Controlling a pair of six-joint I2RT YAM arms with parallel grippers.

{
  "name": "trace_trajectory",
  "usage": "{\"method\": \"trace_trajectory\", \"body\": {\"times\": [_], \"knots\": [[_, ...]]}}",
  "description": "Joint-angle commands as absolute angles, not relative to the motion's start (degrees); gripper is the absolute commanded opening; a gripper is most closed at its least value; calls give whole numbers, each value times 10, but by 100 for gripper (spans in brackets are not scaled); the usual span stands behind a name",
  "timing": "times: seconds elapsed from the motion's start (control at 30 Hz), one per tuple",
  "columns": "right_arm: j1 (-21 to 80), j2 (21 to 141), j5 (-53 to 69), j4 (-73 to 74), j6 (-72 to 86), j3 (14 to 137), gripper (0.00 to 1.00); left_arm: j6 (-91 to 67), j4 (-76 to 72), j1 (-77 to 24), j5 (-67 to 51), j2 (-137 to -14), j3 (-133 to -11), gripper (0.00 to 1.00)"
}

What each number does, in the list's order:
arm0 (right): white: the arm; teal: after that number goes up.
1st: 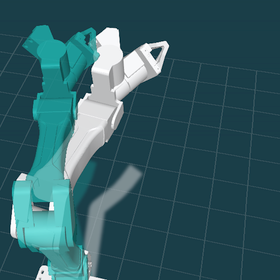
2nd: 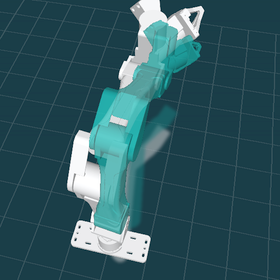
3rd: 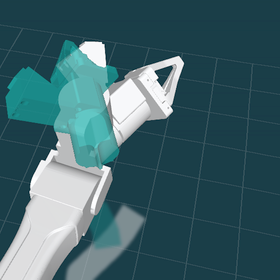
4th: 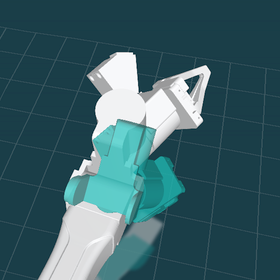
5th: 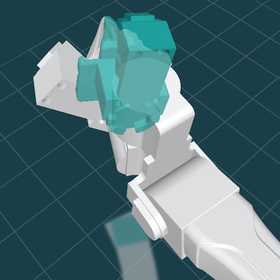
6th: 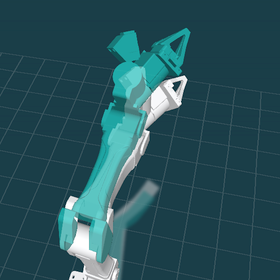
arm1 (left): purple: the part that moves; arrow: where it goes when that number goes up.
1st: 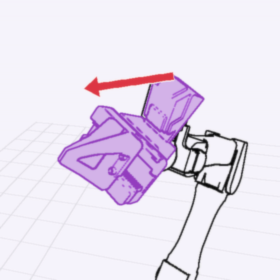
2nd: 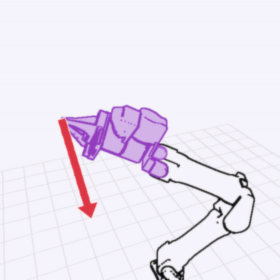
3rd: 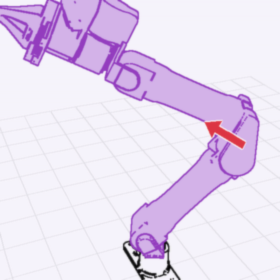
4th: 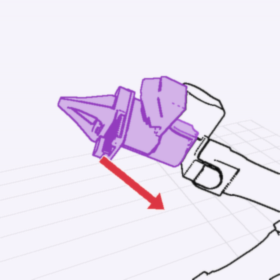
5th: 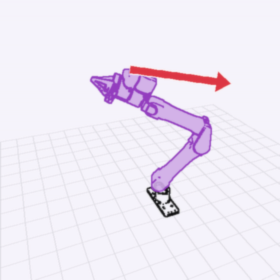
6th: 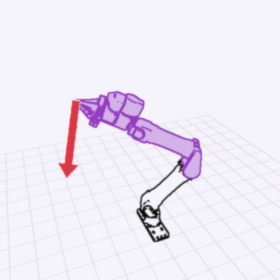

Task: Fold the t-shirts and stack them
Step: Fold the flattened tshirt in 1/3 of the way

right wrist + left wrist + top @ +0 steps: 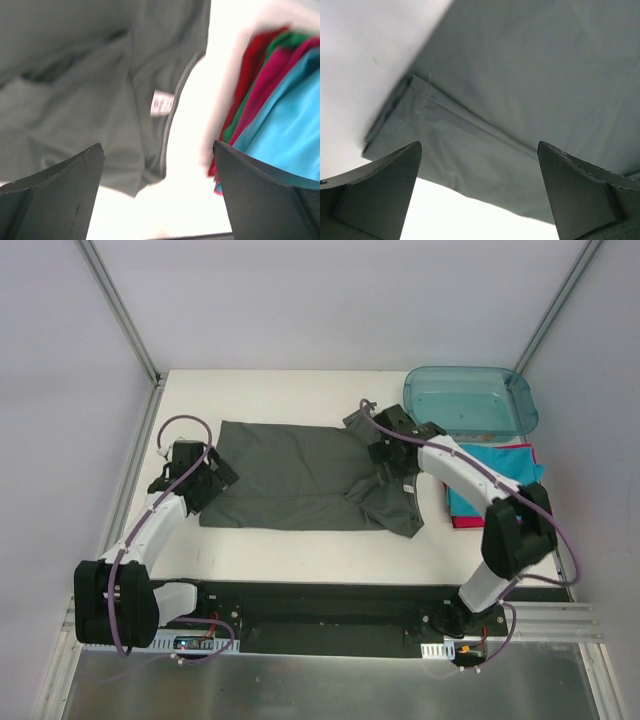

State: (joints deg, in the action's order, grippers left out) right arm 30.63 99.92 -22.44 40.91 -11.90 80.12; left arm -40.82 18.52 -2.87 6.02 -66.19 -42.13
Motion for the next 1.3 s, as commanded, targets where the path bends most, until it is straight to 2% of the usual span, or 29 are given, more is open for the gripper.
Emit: {"method": "trace_trajectory", "body": {"times": [0.0, 0.1, 0.17, 0.27, 0.3, 0.43, 0.67, 0.8, 1.0, 1.27], "knots": [[301, 878, -118, 409, -6, 674, 90, -396, 135, -24, -50, -696, -375, 99], [279, 856, -50, 395, 17, 604, 80, -390, 132, -24, -40, -725, -371, 99], [259, 861, -24, 388, 27, 585, 69, -388, 127, -25, -33, -742, -369, 99], [246, 873, -6, 360, 16, 570, 62, -381, 126, -23, -13, -764, -367, 99], [241, 881, 16, 350, 15, 570, 56, -380, 126, -24, -9, -770, -367, 99], [231, 910, 36, 351, 16, 580, 50, -377, 127, -24, -4, -779, -361, 99], [223, 931, 29, 355, 19, 571, 46, -374, 127, -22, 23, -773, -357, 99], [223, 932, 34, 345, 17, 577, 25, -372, 129, -21, 25, -770, -358, 99], [220, 928, -32, 386, 8, 605, 1, -369, 139, -20, 47, -764, -356, 99], [212, 947, -93, 448, -20, 653, 4, -362, 148, -19, 58, -761, -360, 99]]}}
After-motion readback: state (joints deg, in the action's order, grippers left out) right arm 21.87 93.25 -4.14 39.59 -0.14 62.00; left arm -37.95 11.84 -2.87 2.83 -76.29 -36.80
